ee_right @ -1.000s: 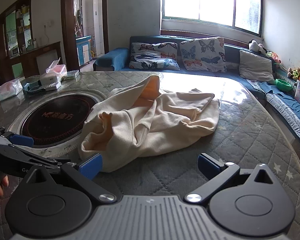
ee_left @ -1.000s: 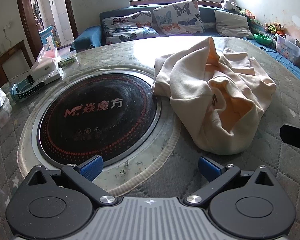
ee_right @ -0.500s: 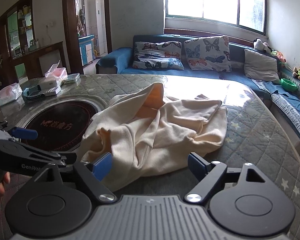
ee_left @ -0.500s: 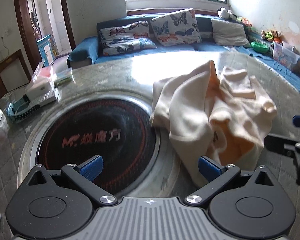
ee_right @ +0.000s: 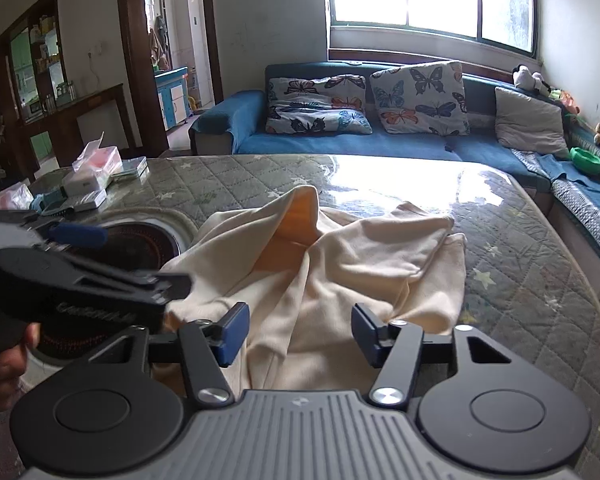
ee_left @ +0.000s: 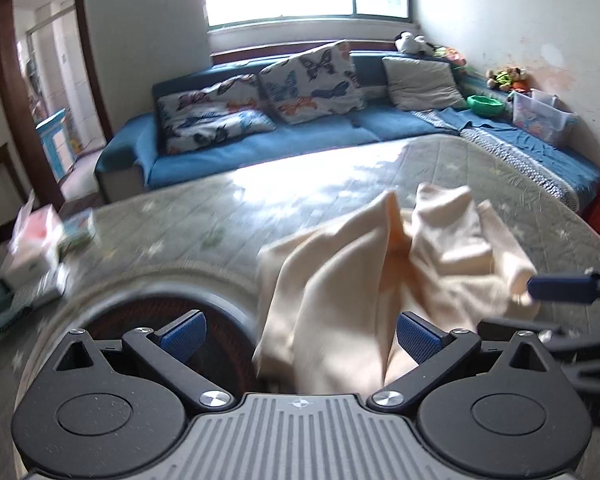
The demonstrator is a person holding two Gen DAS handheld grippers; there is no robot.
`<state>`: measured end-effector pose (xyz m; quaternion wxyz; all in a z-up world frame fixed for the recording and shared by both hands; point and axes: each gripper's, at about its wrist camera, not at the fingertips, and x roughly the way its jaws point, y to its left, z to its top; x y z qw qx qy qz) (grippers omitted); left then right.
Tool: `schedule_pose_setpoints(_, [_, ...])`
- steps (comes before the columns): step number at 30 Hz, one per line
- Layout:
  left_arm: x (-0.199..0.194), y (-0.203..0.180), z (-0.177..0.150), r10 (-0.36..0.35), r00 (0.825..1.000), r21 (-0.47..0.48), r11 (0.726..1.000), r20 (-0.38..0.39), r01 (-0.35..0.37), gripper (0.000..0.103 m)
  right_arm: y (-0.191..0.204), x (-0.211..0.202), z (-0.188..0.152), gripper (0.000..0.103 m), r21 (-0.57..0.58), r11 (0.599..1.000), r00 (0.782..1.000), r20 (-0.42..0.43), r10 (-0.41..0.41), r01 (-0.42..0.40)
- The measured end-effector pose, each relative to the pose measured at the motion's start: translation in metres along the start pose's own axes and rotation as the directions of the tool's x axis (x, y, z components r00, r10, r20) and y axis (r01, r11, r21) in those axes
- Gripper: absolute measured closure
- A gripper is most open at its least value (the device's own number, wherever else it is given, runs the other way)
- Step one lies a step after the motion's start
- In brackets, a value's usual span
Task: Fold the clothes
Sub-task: 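Grasp the sweatshirt fabric with the left gripper while the right gripper grasps another edge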
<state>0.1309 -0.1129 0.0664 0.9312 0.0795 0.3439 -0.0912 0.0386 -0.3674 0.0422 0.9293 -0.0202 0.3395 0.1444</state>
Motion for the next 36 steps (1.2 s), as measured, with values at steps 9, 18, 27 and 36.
schedule_pose_setpoints(9, [0.046,-0.017,0.026,-0.053,0.999,0.063,0.997,-0.001,0.053,0.007,-0.018,0.017,0.007,0.053,0.018,1.0,1.0,-0.017,0.002,-0.002])
schedule_pose_setpoints(18, [0.084,-0.022,0.034,-0.069,0.997,0.112,0.991,-0.033,0.072,0.051,-0.027,0.032,0.015,0.055,0.026,1.0,1.0,-0.031,0.006,-0.006])
schedule_pose_setpoints(27, [0.081,0.015,0.028,-0.101,0.994,0.003,0.995,-0.051,0.102,0.088,-0.016,0.064,0.022,0.066,0.027,0.998,0.996,-0.064,0.055,-0.054])
schedule_pose_setpoints(36, [0.049,0.048,0.021,-0.077,0.997,-0.066,0.995,-0.003,0.077,0.092,-0.013,0.072,0.014,0.099,0.031,0.999,0.994,-0.094,0.047,-0.044])
